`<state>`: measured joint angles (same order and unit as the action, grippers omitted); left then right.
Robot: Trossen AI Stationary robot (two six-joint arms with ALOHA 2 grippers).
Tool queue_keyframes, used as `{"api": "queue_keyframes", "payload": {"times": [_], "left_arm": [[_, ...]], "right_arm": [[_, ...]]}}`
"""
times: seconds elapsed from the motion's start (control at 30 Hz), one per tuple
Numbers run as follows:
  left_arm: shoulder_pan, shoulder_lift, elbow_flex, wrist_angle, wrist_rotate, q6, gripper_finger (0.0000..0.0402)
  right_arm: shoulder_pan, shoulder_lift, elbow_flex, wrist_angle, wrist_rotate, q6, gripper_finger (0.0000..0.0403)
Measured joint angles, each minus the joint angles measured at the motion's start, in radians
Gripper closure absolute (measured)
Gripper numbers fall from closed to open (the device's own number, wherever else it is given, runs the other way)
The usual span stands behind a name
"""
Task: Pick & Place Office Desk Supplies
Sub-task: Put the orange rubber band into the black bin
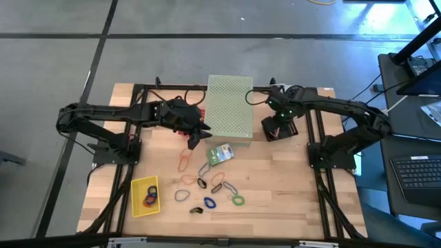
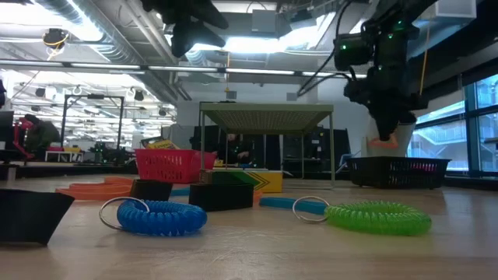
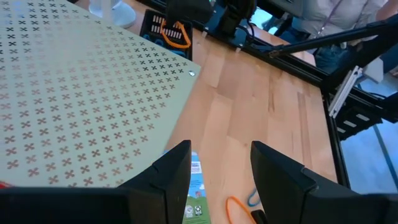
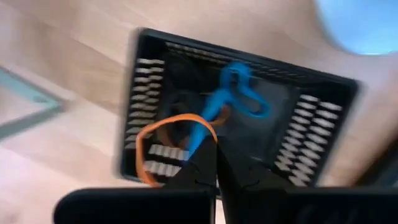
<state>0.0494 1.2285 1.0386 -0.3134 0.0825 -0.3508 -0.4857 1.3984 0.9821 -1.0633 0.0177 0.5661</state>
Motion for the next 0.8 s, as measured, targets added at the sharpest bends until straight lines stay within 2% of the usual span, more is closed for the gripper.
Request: {"api": "queue_keyframes", "payload": {"times": [0.3, 0.6, 0.8], "left_arm": [[0.0, 0.0, 0.0, 0.0, -0.021, -0.004, 0.024], [0.0, 0.0, 0.0, 0.0, -0.023, -0.02, 0.024], [0.0, 0.0, 0.0, 0.0, -0.023, -0.022, 0.024]], "right_arm": [[0.0, 0.019, 0.0, -0.019, 0.152, -0.078, 0.0403], [0.005, 0.019, 0.0, -0.018, 0.201, -0.122, 0.0403], [0.018, 0.019, 0.0, 0.012, 0.199, -0.114, 0.0403]]}}
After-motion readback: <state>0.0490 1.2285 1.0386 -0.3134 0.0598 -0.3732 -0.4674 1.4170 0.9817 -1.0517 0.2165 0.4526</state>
